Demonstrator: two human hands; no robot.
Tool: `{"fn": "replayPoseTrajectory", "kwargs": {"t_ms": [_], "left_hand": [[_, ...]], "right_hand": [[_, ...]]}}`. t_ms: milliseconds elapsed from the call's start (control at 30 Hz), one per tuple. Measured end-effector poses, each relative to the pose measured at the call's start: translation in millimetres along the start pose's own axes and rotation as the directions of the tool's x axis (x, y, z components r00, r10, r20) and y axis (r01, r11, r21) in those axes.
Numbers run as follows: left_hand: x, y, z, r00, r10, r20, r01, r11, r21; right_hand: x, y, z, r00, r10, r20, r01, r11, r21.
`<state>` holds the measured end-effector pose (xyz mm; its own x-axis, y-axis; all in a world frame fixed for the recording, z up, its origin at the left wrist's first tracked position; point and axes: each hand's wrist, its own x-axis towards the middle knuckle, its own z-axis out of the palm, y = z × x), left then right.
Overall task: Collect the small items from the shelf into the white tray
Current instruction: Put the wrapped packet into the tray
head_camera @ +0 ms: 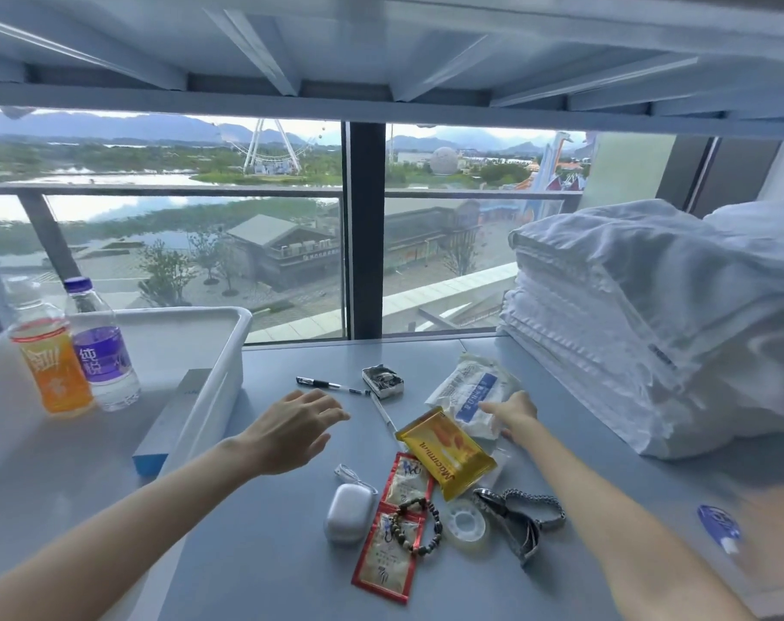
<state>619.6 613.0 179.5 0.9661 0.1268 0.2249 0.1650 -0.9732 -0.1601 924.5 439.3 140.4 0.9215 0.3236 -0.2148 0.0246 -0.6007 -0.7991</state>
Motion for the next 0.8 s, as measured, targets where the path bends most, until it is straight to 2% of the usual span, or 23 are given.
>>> {"fn": "replayPoseTrajectory", "kwargs": {"t_ms": [133, 233, 333, 500, 633, 733, 800], "left_hand": [[1, 0, -3, 1.0, -0.005, -0.015, 0.005, 1.0, 0.014], [-1, -1, -1, 1.0, 0.002, -0.007, -0.002, 1.0, 0.031], [-1, -3, 1, 1.0, 0.004, -0.011, -0.003, 0.999, 0.04], [1, -5, 0, 1.0, 0.002, -0.024, -0.001, 1.0, 0.016], [3, -5, -3, 0.998, -0.019, -0.063, 0.018, 1.0, -0.026], [5, -1, -8, 0.995, -0.057, -0.081, 0.047, 0.992, -0.118], [6, 3, -14, 0.986, -0.098, -0.133, 0.06, 0.964, -0.26]], "right_hand": [[-10, -8, 17, 0.998, -0.065, -0.024, 0.055, 0.953, -0.297], [-13, -5, 26, 0.998, -0.063, -0.006, 0.057, 0.939, -0.339], [-11, -2, 25, 0.999, -0.046, 0.018, 0.049, 0.964, -0.263], [-6, -5, 16, 0.993, -0.07, 0.099, 0.071, 0.997, -0.006], [-17, -23, -6, 0.988, -0.139, 0.074, 0.128, 0.983, 0.134], [-36, -43, -22, 0.978, -0.187, 0.095, 0.161, 0.959, 0.234], [-56, -58, -29, 0.956, -0.239, 0.168, 0.184, 0.939, 0.29]]}}
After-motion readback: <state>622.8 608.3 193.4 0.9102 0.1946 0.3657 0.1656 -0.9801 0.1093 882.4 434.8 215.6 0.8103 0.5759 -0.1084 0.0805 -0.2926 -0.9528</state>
